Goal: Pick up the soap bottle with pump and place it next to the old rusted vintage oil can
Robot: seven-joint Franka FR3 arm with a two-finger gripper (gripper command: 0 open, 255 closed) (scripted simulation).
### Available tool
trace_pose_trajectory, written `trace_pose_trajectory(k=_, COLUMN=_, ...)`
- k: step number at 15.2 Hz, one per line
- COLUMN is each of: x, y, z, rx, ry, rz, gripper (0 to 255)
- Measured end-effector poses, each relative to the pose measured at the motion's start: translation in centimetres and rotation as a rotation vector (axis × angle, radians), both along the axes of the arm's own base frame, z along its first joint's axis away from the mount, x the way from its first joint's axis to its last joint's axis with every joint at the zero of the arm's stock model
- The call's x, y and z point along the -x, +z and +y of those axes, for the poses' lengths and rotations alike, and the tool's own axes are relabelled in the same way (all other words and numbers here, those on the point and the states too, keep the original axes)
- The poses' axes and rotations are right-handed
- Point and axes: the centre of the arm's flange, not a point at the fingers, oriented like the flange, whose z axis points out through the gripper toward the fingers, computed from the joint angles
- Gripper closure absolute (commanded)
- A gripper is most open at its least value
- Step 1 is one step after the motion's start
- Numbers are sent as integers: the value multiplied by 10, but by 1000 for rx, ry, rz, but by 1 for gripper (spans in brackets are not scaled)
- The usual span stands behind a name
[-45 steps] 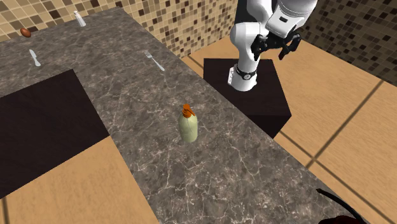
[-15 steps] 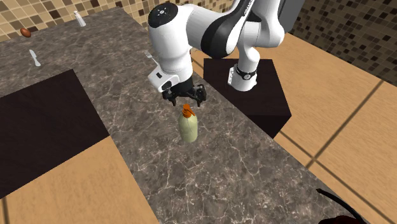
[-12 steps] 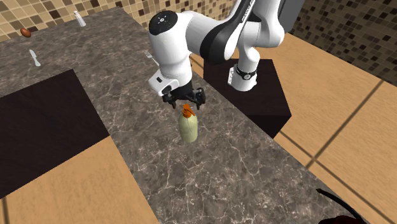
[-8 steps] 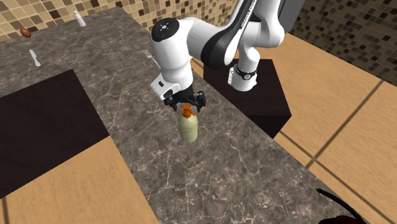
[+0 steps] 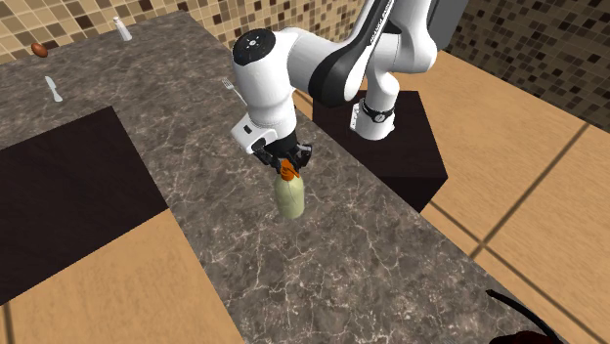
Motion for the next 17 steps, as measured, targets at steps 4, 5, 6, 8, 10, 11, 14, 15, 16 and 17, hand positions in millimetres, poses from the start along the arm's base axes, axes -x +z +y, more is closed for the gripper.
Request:
trace_pose_trajectory(k=4, x=0, y=0, z=0, rx=1, ry=0, rz=-1, gripper=255)
trace_pose_trajectory(k=5, x=0, y=0, z=0, rx=1, ry=0, rz=-1, gripper=255)
trace_pose_trajectory(k=6, x=0, y=0, z=0, rx=1, ry=0, rz=-1, gripper=255)
trace_pose_trajectory(k=8, x=0, y=0, z=0, rx=1, ry=0, rz=-1, gripper=255)
trace_pose_trajectory(k=10, x=0, y=6, z=0, rx=0, ry=0, rz=0, gripper=255)
trace_pose_trajectory(k=11, x=0, y=11, z=1, rx=0, ry=0, rz=0, gripper=255)
trace_pose_trajectory(k=14, x=1, y=26, z=1, rx=0, ry=0, rz=0, gripper=255)
trace_pose_trajectory(k=15, x=0, y=31, z=1, rx=0, ry=0, rz=0, gripper=255)
trace_pose_trajectory(k=16, x=0, y=37, z=1, rx=0, ry=0, rz=0, gripper=255)
trace_pose_trajectory(k=17, x=-1, y=41, z=0, rx=0, ry=0, rz=0, gripper=255)
